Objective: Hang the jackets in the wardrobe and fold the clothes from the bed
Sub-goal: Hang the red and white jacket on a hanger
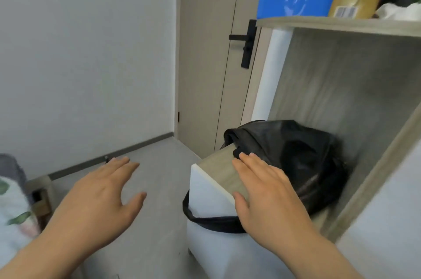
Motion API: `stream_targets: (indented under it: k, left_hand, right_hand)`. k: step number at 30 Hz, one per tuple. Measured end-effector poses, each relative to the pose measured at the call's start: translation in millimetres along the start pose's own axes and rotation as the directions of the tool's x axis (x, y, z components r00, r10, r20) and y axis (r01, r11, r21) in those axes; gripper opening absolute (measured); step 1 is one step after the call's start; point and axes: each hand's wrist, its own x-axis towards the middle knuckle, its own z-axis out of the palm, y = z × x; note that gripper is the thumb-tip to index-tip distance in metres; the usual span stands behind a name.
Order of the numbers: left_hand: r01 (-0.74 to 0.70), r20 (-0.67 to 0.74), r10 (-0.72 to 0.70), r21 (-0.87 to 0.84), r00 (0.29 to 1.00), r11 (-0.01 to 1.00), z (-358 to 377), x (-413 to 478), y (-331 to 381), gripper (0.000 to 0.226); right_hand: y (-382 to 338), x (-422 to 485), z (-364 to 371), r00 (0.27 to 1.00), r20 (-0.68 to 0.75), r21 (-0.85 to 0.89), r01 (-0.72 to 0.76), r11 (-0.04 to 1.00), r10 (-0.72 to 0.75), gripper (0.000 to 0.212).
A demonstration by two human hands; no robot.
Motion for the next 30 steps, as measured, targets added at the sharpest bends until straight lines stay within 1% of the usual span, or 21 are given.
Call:
stream_targets:
  k: [4, 6, 8, 10, 11, 13, 15, 18, 20, 22, 24, 27, 30]
  left_hand:
    - [0.01, 0.068, -0.012, 0.021, 0.998, 1.0, 42, 31, -14, 0.07]
    - [0.024, 0.089, -0.025, 0.019, 0.996, 1.0, 67, 48, -20, 0.071]
    - [0.054, 0.09, -0.055, 0.011, 0.994, 0.998, 92, 67, -25, 0.072]
    - [0.095, 0.085, -0.095, 0.013, 0.992, 0.995, 114, 85, -33, 0.073]
    - [0.117, 0.084, -0.117, 0.01, 0.99, 0.993, 123, 92, -38, 0.073]
    - [0.162, 0.099, -0.163, 0.011, 0.982, 0.987, 130, 102, -47, 0.073]
    - [0.204, 0.118, -0.205, 0.021, 0.972, 0.979, 126, 111, -59, 0.071]
    - [0.304, 0.154, -0.305, 0.032, 0.94, 0.952, 98, 120, -82, 0.068]
    - [0.394, 0.152, -0.394, 0.035, 0.906, 0.919, 67, 125, -100, 0.065]
    - [0.473, 0.149, -0.472, 0.029, 0.869, 0.881, 32, 125, -115, 0.063]
    - [0.54, 0.146, -0.537, 0.023, 0.831, 0.841, -4, 124, -130, 0.063]
    - [0.662, 0.11, -0.656, -0.017, 0.746, 0.749, -61, 114, -150, 0.063]
    - [0.757, 0.097, -0.752, -0.034, 0.652, 0.652, -115, 101, -166, 0.063]
  right_hand:
    - [0, 32, 50, 0.999, 0.049, 0.039, 0.004, 0.999, -0.006, 0.066]
    - [-1, 53, 77, 0.999, 0.045, 0.084, -0.014, 0.996, 0.01, 0.068]
    - [-2, 73, 107, 0.999, 0.04, 0.137, -0.03, 0.99, 0.024, 0.071]
    - [-6, 95, 137, 0.997, 0.065, 0.177, -0.044, 0.983, 0.033, 0.072]
    - [-10, 107, 150, 0.995, 0.091, 0.196, -0.048, 0.98, 0.031, 0.072]
    - [-19, 128, 168, 0.986, 0.166, 0.291, -0.067, 0.954, 0.019, 0.071]
    - [-32, 154, 174, 0.971, 0.236, 0.361, -0.064, 0.93, -0.025, 0.069]
    - [-51, 195, 173, 0.959, 0.269, 0.382, -0.024, 0.924, -0.086, 0.066]
    - [-69, 227, 161, 0.934, 0.324, 0.41, 0.008, 0.912, -0.153, 0.066]
    - [-89, 254, 146, 0.908, 0.353, 0.444, 0.05, 0.895, -0.226, 0.065]
    - [-113, 281, 126, 0.882, 0.379, 0.494, 0.062, 0.867, -0.279, 0.065]
    - [-160, 318, 86, 0.825, 0.417, 0.554, 0.102, 0.826, -0.382, 0.066]
    - [-207, 346, 46, 0.761, 0.412, 0.584, 0.202, 0.786, -0.501, 0.066]
